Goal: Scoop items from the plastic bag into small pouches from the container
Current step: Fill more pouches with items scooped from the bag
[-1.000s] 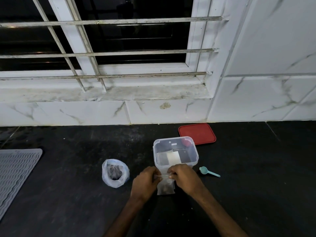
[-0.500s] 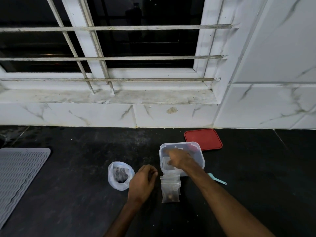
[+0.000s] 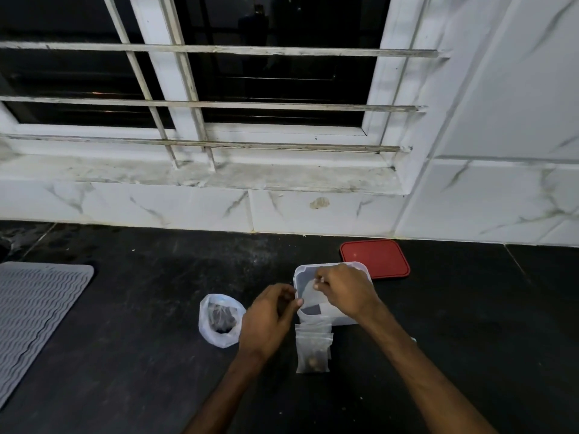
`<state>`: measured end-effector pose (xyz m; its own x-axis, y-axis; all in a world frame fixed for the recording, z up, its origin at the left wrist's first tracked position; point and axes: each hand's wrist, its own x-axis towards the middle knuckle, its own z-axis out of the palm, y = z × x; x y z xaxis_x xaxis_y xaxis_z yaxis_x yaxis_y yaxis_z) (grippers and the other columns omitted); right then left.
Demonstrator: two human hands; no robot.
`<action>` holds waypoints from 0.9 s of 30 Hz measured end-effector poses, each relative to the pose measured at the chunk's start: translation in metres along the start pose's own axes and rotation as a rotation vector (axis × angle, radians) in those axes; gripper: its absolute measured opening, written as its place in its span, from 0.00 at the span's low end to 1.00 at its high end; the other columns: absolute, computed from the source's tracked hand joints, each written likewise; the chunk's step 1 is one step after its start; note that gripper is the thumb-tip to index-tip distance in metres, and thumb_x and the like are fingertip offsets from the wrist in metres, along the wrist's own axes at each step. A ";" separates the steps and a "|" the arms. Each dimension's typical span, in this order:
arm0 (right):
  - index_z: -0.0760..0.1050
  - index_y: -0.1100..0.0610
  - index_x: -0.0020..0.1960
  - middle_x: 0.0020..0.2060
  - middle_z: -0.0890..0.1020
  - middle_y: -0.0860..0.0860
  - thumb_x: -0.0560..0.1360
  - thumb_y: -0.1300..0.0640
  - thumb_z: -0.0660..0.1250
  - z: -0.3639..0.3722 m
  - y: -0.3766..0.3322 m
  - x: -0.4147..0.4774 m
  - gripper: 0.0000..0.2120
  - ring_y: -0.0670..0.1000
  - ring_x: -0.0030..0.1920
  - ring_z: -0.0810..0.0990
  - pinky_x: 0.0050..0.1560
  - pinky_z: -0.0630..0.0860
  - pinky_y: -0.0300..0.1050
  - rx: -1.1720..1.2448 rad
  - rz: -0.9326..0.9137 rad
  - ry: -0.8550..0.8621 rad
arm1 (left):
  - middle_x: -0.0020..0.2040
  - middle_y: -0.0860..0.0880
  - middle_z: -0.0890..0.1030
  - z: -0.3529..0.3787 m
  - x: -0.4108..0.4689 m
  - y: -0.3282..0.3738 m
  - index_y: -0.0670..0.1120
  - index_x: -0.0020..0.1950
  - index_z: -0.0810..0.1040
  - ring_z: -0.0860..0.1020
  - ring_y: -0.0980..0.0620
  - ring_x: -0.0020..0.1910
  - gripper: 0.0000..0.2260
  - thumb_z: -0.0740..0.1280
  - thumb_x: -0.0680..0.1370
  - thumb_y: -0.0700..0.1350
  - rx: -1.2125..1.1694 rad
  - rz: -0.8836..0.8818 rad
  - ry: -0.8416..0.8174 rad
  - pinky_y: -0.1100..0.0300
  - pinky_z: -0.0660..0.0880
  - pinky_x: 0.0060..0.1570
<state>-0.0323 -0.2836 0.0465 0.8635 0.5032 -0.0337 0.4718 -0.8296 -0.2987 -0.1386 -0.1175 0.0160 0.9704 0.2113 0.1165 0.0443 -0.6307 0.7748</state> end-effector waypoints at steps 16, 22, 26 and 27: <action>0.80 0.54 0.49 0.41 0.84 0.47 0.78 0.54 0.68 0.010 -0.018 -0.037 0.04 0.45 0.42 0.83 0.45 0.82 0.46 0.743 0.062 0.147 | 0.34 0.46 0.83 0.008 0.010 0.030 0.40 0.43 0.82 0.80 0.50 0.31 0.06 0.70 0.77 0.41 -0.538 -0.208 0.003 0.58 0.78 0.30; 0.83 0.54 0.48 0.40 0.84 0.44 0.74 0.55 0.73 0.008 -0.031 -0.042 0.04 0.39 0.43 0.82 0.44 0.76 0.31 0.857 0.052 0.142 | 0.31 0.40 0.78 -0.004 0.007 0.027 0.29 0.44 0.79 0.77 0.57 0.25 0.07 0.66 0.78 0.34 -0.668 -0.203 0.009 0.67 0.73 0.27; 0.82 0.54 0.46 0.38 0.84 0.44 0.73 0.53 0.73 0.006 -0.031 -0.040 0.05 0.39 0.41 0.82 0.42 0.75 0.30 0.854 0.091 0.164 | 0.35 0.41 0.81 0.001 0.007 0.028 0.31 0.46 0.79 0.79 0.55 0.28 0.06 0.66 0.78 0.34 -0.660 -0.214 0.002 0.66 0.74 0.29; 0.82 0.54 0.46 0.38 0.84 0.44 0.74 0.54 0.73 0.005 -0.031 -0.040 0.04 0.39 0.41 0.82 0.42 0.76 0.30 0.850 0.088 0.171 | 0.36 0.41 0.82 0.003 0.007 0.028 0.32 0.46 0.80 0.79 0.54 0.30 0.05 0.66 0.78 0.34 -0.650 -0.217 0.005 0.65 0.75 0.29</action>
<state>-0.0826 -0.2769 0.0521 0.9375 0.3462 0.0336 0.1685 -0.3677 -0.9146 -0.1300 -0.1364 0.0367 0.9545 0.2865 -0.0824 0.0854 0.0020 0.9963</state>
